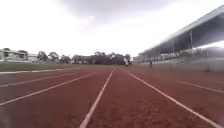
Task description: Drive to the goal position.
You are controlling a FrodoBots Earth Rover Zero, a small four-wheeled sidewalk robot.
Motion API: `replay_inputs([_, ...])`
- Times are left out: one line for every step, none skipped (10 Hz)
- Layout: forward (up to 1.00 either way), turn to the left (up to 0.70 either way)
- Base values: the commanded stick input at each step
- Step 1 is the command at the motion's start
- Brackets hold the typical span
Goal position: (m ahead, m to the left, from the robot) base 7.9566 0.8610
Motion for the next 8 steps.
replay_inputs([0.45,0.00])
replay_inputs([0.45,0.00])
replay_inputs([0.45,0.00])
replay_inputs([0.45,0.00])
replay_inputs([0.45,0.00])
replay_inputs([0.45,0.00])
replay_inputs([0.45,0.00])
replay_inputs([0.45,0.00])
